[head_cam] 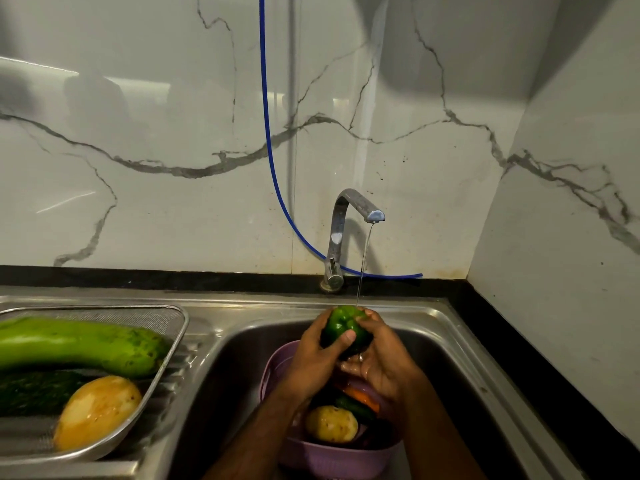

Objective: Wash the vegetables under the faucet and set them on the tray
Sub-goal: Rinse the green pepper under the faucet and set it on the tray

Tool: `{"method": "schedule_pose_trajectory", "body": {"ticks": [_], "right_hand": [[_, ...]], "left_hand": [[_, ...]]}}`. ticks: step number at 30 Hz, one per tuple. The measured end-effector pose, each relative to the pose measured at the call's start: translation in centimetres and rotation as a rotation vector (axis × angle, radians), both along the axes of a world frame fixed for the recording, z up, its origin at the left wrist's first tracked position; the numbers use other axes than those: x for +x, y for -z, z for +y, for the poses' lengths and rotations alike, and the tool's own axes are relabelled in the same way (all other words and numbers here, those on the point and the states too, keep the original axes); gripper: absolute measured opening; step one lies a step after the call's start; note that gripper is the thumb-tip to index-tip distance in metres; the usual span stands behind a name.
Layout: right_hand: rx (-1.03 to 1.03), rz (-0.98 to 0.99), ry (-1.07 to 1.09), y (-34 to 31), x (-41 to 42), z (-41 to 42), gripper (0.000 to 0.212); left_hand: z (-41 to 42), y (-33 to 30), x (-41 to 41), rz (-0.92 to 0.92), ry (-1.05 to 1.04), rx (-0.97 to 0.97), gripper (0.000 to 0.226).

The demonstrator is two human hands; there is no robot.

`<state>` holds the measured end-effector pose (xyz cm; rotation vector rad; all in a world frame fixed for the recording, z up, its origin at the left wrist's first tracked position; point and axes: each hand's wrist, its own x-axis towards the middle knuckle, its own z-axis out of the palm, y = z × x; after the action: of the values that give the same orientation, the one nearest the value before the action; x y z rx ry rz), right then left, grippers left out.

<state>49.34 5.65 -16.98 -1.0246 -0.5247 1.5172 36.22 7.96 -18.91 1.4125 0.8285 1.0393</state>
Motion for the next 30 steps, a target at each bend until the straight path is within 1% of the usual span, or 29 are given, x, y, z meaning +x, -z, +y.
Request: {"method": "schedule_pose_trajectory", "body": {"ticks": [3, 5, 6, 8, 12, 15, 17, 20, 22, 25, 28, 29, 30], "right_hand": [[-0.014, -0.039, 0.096, 0.4, -0.6, 0.8, 0.028], [-0.046, -0.096, 0.185, 0.4, -1.2, 1.4, 0.024], [-0.050, -0.125, 0.216, 0.5, -1.4, 1.6, 0.020], [-0.036, -0.126, 0.223, 0.4, -1.5, 1.7, 0.016], [0.002, -0.022, 0.082, 0.1, -1.1, 0.9, 0.025], [0.010, -0.017, 0.059, 0.3, -1.0, 0.8, 0.025], [0.003, -0.041, 0.093, 0.6, -1.2, 1.2, 0.024], [-0.030, -0.127, 0.185, 0.7, -1.7, 2.0, 0.021], [-0.048, -0.151, 0.219, 0.9, -2.0, 2.4, 0.020], [-0.081, -0.209, 0.218, 1.1, -2.1, 2.4, 0.016], [-0.119, -0.385, 0.186, 0.4, -1.5, 2.4, 0.016], [-0.116, -0.440, 0.181, 0.6, -1.2, 2.6, 0.016], [-0.122, -0.480, 0.176, 0.8, -0.9, 2.7, 0.018]], "left_hand": [[-0.5, -0.1, 0.2, 0.044, -0.006, 0.030, 0.053], [-0.4, 0.4, 0.4, 0.085, -0.019, 0.075, 0.062], [-0.4, 0.4, 0.4, 0.087, -0.025, 0.090, 0.062], [-0.3, 0.3, 0.3, 0.065, -0.049, 0.087, 0.057], [-0.2, -0.2, -0.2, -0.006, -0.072, 0.014, 0.036], [-0.2, 0.0, -0.5, -0.016, -0.045, -0.028, 0.034], [-0.2, 0.1, -0.3, 0.006, -0.051, 0.006, 0.039], [0.0, 0.5, -0.1, 0.035, -0.051, 0.036, 0.056], [0.1, 0.8, 0.0, 0.039, -0.059, 0.052, 0.061], [0.0, 0.9, 0.1, 0.066, -0.081, 0.064, 0.053], [0.2, 0.8, 0.2, 0.065, -0.089, 0.012, 0.036], [0.2, 0.6, 0.3, 0.067, -0.085, -0.007, 0.033], [0.1, 0.5, 0.4, 0.066, -0.072, -0.046, 0.035]]}}
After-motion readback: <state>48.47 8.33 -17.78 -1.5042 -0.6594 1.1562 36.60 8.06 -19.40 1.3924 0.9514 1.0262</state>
